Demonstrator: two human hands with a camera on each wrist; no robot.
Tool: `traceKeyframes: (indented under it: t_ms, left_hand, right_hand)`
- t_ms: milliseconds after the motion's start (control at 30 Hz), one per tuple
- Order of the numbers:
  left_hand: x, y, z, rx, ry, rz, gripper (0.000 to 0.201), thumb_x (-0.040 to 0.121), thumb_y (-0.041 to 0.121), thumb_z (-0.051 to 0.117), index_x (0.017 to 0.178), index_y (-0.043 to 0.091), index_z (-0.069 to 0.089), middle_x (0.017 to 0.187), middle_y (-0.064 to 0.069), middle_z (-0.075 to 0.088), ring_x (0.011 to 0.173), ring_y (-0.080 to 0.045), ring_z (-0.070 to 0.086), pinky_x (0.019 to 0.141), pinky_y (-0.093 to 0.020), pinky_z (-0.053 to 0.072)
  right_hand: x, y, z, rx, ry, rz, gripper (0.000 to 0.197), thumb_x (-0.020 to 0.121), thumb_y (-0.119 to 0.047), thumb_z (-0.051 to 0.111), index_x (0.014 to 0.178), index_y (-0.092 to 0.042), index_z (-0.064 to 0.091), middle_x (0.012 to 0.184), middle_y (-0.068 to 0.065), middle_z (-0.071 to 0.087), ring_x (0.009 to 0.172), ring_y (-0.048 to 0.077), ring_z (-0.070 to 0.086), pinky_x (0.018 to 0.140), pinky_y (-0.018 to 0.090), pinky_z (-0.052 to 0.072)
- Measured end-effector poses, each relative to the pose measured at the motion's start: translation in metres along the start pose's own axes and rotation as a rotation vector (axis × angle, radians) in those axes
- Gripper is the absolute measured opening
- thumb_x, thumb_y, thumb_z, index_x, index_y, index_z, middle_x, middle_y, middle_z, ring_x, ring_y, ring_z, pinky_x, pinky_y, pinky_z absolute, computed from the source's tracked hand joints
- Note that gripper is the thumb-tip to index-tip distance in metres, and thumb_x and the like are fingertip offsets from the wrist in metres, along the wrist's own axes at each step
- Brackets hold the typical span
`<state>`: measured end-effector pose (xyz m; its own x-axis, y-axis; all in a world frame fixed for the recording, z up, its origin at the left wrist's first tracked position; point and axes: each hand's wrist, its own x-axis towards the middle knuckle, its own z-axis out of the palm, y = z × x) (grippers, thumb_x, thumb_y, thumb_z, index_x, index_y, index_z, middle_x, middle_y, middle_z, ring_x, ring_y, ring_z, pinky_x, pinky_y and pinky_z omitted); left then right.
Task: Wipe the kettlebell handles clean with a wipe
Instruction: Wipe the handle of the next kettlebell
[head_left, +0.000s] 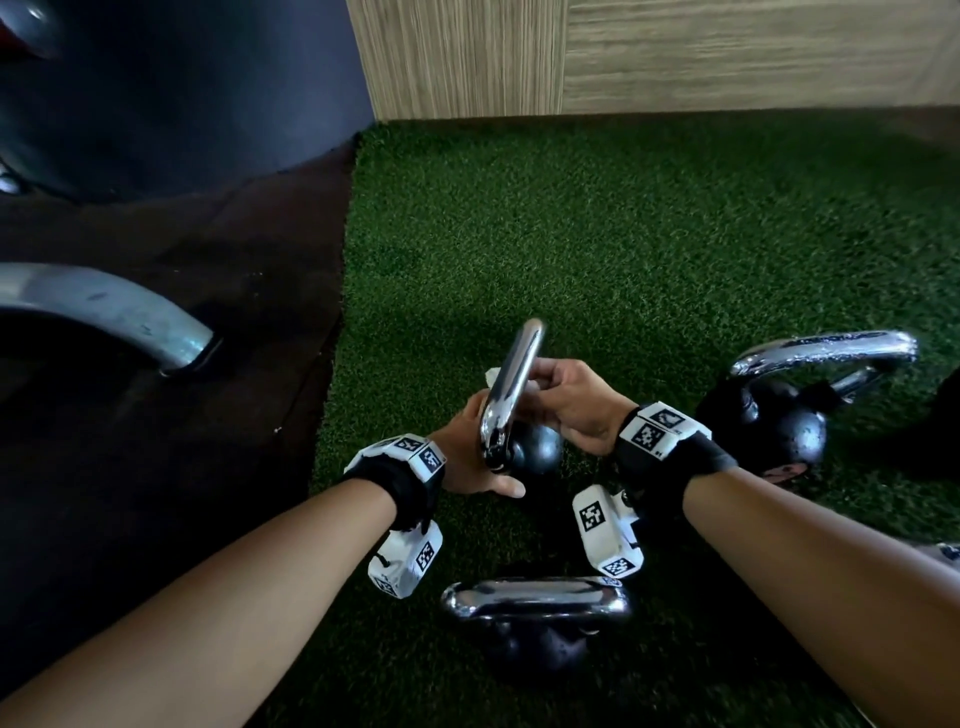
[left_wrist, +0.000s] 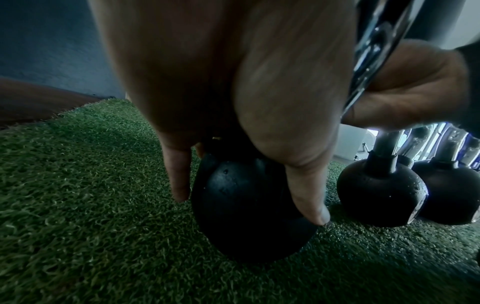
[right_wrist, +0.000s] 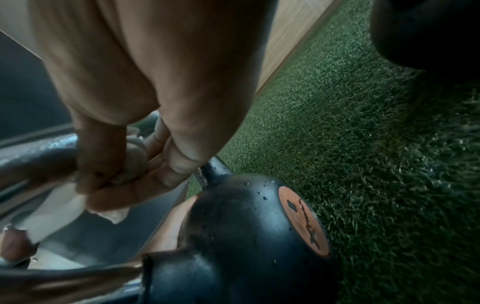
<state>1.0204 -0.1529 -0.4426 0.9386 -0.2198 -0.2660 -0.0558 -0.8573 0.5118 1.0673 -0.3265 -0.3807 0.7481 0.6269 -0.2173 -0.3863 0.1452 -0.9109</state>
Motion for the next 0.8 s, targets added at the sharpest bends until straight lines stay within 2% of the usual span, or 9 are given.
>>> traceKeyframes:
  t_ms: [100, 200, 300, 367, 433, 500, 533, 633, 800]
  left_hand:
    - [0.001, -0.002, 0.003, -0.011, -0.001, -0.025, 0.126, 0.067, 0.044, 0.092, 0.161, 0.020, 0.011, 0.163, -0.004, 0.017, 0.152, -0.022, 0.024, 0.125, -0.041, 0.027]
    - [0.001, -0.003, 0.004, -0.019, 0.000, -0.061, 0.125, 0.067, 0.044, 0.093, 0.160, 0.016, 0.014, 0.161, -0.006, 0.020, 0.149, -0.022, 0.027, 0.125, -0.040, 0.027]
    - [0.000, -0.003, 0.003, 0.015, -0.010, -0.054, 0.125, 0.068, 0.047, 0.091, 0.160, 0.016, 0.014, 0.162, -0.006, 0.017, 0.150, -0.022, 0.024, 0.125, -0.039, 0.025]
    - [0.000, -0.002, 0.002, -0.012, -0.014, -0.051, 0.126, 0.067, 0.045, 0.092, 0.160, 0.017, 0.012, 0.162, -0.005, 0.017, 0.150, -0.022, 0.024, 0.125, -0.041, 0.026]
    - [-0.001, -0.001, -0.001, -0.039, -0.018, -0.053, 0.125, 0.067, 0.044, 0.093, 0.160, 0.019, 0.014, 0.161, -0.004, 0.020, 0.150, -0.023, 0.026, 0.124, -0.042, 0.028]
    - [-0.001, -0.002, -0.003, -0.054, -0.018, -0.050, 0.124, 0.065, 0.043, 0.094, 0.159, 0.018, 0.016, 0.159, -0.005, 0.023, 0.149, -0.024, 0.028, 0.124, -0.044, 0.029]
    - [-0.001, -0.003, -0.003, -0.076, -0.019, -0.046, 0.124, 0.065, 0.042, 0.094, 0.159, 0.017, 0.017, 0.158, -0.006, 0.025, 0.148, -0.025, 0.029, 0.123, -0.045, 0.029]
    - [-0.002, -0.005, -0.002, -0.093, -0.023, -0.047, 0.123, 0.064, 0.042, 0.094, 0.157, 0.016, 0.018, 0.155, -0.006, 0.029, 0.146, -0.025, 0.033, 0.121, -0.046, 0.033]
    - [-0.003, -0.001, -0.005, -0.089, -0.043, -0.026, 0.121, 0.064, 0.046, 0.092, 0.157, 0.017, 0.021, 0.155, -0.005, 0.029, 0.146, -0.025, 0.033, 0.121, -0.047, 0.032]
  right_hand:
    - [0.003, 0.003, -0.002, -0.036, 0.080, -0.020, 0.029, 0.084, 0.012, 0.067, 0.111, 0.012, 0.060, 0.085, 0.016, 0.071, 0.069, 0.020, 0.073, 0.065, 0.028, 0.061]
    - [0.012, 0.002, -0.010, -0.022, 0.253, -0.079, 0.016, 0.080, 0.011, 0.072, 0.089, 0.000, 0.063, 0.078, 0.014, 0.069, 0.064, 0.020, 0.072, 0.062, 0.029, 0.060]
    - [0.014, 0.006, -0.013, -0.103, 0.319, -0.141, 0.024, 0.072, 0.007, 0.081, 0.077, -0.010, 0.065, 0.068, 0.007, 0.072, 0.062, 0.019, 0.072, 0.060, 0.029, 0.059]
    - [0.013, 0.007, -0.013, -0.222, 0.368, -0.193, 0.029, 0.062, -0.002, 0.088, 0.071, -0.017, 0.066, 0.067, 0.004, 0.073, 0.062, 0.019, 0.073, 0.058, 0.030, 0.060]
    - [0.016, 0.003, -0.013, -0.340, 0.467, -0.257, 0.025, 0.059, -0.015, 0.089, 0.068, -0.021, 0.066, 0.071, 0.007, 0.075, 0.068, 0.029, 0.075, 0.064, 0.043, 0.063]
    - [0.021, -0.003, -0.015, -0.428, 0.564, -0.296, 0.022, 0.068, -0.014, 0.087, 0.069, -0.019, 0.066, 0.074, 0.011, 0.075, 0.075, 0.039, 0.074, 0.070, 0.056, 0.061]
    - [0.024, -0.005, -0.017, -0.474, 0.591, -0.301, 0.022, 0.071, -0.014, 0.086, 0.069, -0.018, 0.065, 0.074, 0.010, 0.075, 0.075, 0.039, 0.073, 0.069, 0.058, 0.060]
    - [0.024, -0.005, -0.019, -0.591, 0.607, -0.307, 0.020, 0.071, -0.015, 0.085, 0.069, -0.017, 0.065, 0.070, 0.006, 0.074, 0.071, 0.034, 0.073, 0.066, 0.055, 0.060]
    - [0.026, -0.008, -0.020, -0.726, 0.688, -0.341, 0.019, 0.071, -0.024, 0.084, 0.069, -0.018, 0.067, 0.065, -0.001, 0.072, 0.065, 0.024, 0.071, 0.061, 0.040, 0.060]
